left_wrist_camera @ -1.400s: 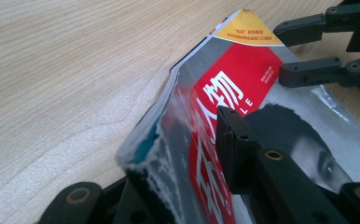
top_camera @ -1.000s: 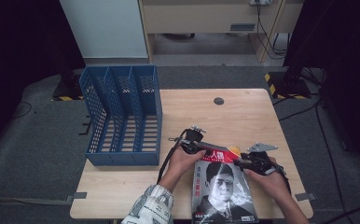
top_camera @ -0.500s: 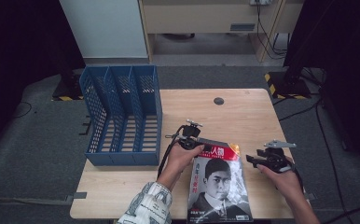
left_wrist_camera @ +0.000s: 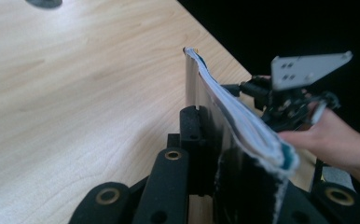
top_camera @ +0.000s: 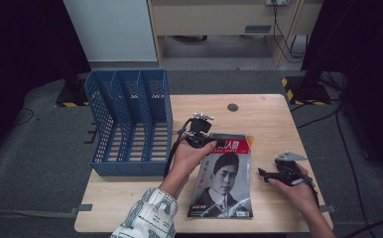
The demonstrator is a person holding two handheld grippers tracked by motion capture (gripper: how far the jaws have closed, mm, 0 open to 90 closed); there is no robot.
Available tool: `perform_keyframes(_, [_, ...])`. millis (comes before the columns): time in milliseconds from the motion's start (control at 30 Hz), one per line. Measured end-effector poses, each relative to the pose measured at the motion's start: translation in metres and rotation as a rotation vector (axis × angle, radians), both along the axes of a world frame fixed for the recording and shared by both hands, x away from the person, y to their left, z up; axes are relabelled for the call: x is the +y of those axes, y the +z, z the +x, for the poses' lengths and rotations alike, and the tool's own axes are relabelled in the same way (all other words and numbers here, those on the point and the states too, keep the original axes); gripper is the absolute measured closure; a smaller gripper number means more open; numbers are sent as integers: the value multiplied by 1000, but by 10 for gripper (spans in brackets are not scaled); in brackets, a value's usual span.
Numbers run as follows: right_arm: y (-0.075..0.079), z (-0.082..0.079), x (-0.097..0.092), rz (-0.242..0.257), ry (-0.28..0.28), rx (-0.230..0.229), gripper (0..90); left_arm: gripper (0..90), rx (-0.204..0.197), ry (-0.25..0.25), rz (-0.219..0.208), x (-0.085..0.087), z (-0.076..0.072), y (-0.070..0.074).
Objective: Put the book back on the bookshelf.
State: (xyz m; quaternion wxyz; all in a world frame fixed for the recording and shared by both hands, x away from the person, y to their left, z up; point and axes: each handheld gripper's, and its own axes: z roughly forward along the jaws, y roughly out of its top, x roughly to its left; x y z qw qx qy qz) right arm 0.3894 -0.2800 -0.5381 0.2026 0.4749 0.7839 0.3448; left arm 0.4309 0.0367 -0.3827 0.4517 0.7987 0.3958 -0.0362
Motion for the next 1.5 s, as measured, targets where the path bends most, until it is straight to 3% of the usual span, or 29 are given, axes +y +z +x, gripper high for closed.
perform_keyframes(267, [0, 0, 5, -6, 2, -2, 154, 864, -39, -24, -32, 1, -4, 27])
perform_keyframes(467, [0, 0, 6, -4, -2, -2, 154, 864, -41, -26, -60, 4, -2, 41])
perform_keyframes(767, [0, 0, 7, -6, -9, -2, 154, 863, -46, -69, -97, 5, 9, 69])
perform_keyframes(967, [0, -1, 8, -1, -18, 1, 157, 862, -53, -24, -127, 16, 7, 83])
perform_keyframes(1133, [0, -1, 8, 0, -23, -2, 157, 860, -73, -9, -97, 30, 4, 94])
perform_keyframes(1500, [0, -3, 8, -5, -30, -3, 157, 860, -88, 85, -140, 69, -7, 105])
